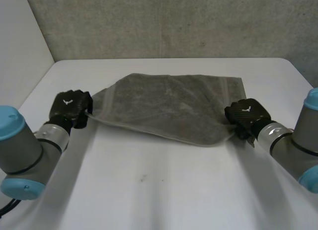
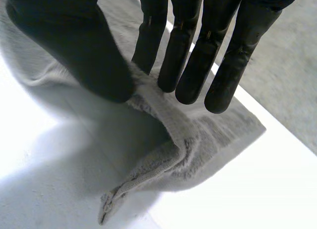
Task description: Fold the towel.
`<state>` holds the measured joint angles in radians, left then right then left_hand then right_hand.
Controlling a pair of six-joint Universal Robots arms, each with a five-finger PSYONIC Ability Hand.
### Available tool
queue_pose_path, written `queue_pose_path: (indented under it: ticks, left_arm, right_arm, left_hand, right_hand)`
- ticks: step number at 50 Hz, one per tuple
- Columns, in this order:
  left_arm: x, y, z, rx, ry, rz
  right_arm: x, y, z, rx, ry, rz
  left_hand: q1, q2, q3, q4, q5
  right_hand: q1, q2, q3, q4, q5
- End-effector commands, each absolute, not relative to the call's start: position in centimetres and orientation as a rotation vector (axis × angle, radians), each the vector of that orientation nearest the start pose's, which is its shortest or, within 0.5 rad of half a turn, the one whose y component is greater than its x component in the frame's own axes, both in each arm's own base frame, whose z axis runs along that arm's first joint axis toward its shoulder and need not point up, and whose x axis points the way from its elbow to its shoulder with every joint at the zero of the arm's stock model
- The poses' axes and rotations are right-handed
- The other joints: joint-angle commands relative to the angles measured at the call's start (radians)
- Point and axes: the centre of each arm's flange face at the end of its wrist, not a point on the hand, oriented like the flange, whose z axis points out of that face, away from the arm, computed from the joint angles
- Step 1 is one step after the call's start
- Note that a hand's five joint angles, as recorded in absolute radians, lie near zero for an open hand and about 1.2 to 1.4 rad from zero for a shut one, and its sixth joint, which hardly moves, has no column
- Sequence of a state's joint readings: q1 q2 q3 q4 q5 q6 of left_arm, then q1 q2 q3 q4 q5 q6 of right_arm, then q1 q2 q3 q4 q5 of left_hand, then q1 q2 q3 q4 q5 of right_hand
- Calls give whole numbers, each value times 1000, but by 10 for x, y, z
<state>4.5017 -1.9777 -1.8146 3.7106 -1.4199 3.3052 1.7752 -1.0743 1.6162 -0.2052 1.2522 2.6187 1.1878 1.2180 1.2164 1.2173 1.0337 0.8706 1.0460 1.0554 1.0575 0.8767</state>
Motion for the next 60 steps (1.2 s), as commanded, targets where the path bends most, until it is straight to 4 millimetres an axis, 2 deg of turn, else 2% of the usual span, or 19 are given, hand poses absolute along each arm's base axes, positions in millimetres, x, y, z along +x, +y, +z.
queue_pose_path:
  ticks: [1,12,24,35,40,41,43,45,46,48,49,50,51,53,54,56,57,59,60]
  left_arm:
    - [-206,-317,167,566,2299,-2256]
    - [-207,-316,167,570,2302,-2255]
    - [-207,-316,167,572,2300,-2258]
    - [-208,-316,166,575,2308,-2251]
    - [-208,-315,166,576,2306,-2254]
    - [-208,-315,166,576,2306,-2254]
    - [-209,-314,166,579,2312,-2249]
    - [-209,-312,165,593,2333,-2221]
    - [-209,-312,165,593,2333,-2220]
    - [-209,-307,171,604,2352,-2196]
    - [-209,-307,171,604,2352,-2196]
    - [-209,-305,182,607,2345,-2201]
    - [-209,-305,182,607,2345,-2201]
    - [-208,-300,209,603,2305,-2242]
    - [-208,-300,209,603,2304,-2242]
    - [-208,-294,245,595,2229,-2324]
    - [-208,-294,246,595,2228,-2324]
    - [-206,-284,290,585,2116,-2424]
    - [-206,-284,290,585,2115,-2424]
  right_arm:
    - [200,-325,146,-765,2322,-1723]
    - [169,-321,137,-617,2398,-1725]
    - [164,-327,132,-592,2378,-1763]
    - [167,-339,117,-298,2355,-1636]
    - [167,-346,111,-291,2359,-1630]
    - [167,-348,111,-292,2360,-1642]
    - [165,-351,114,-282,2359,-1665]
    - [161,-359,135,-272,2328,-1774]
    - [161,-359,135,-272,2328,-1775]
    - [160,-361,179,-325,2231,-1937]
    - [160,-361,179,-326,2231,-1938]
    - [160,-359,206,-384,2173,-2037]
    - [160,-359,206,-385,2172,-2038]
    - [162,-347,261,-522,2054,-2231]
    - [162,-347,261,-523,2053,-2232]
    - [163,-329,308,-663,1973,-2367]
    - [163,-329,308,-663,1973,-2368]
    - [164,-316,344,-796,1944,-2460]
    - [164,-316,344,-797,1944,-2460]
  left_hand:
    - [208,178,180,179,188]
    - [208,178,180,179,188]
    - [208,178,180,179,188]
    - [208,178,180,179,188]
    - [208,178,180,179,188]
    - [208,178,180,179,188]
    - [208,178,180,179,188]
    - [208,178,180,179,188]
    - [208,178,180,179,188]
    - [208,178,180,179,188]
    - [208,178,180,179,188]
    - [208,178,180,179,188]
    - [208,178,180,179,188]
    - [208,178,180,179,188]
    - [208,178,180,179,188]
    - [208,178,180,179,188]
    - [208,178,180,179,188]
    - [208,178,180,179,188]
    - [208,178,180,179,188]
  right_hand:
    - [-130,-306,-315,-317,-311]
    - [-166,-341,-351,-353,-347]
    - [-198,-374,-383,-385,-379]
    - [-157,-333,-342,-344,-338]
    - [72,-104,-113,-115,-109]
    - [377,201,192,190,196]
    - [526,350,341,339,345]
    - [526,350,341,339,345]
    - [526,350,341,339,345]
    - [526,350,341,339,345]
    - [526,350,341,339,345]
    - [526,350,341,339,345]
    - [526,350,341,339,345]
    - [526,350,341,339,345]
    - [526,350,341,339,345]
    - [526,350,341,339,345]
    - [526,350,341,339,345]
    - [526,350,341,339,345]
    - [526,350,341,339,345]
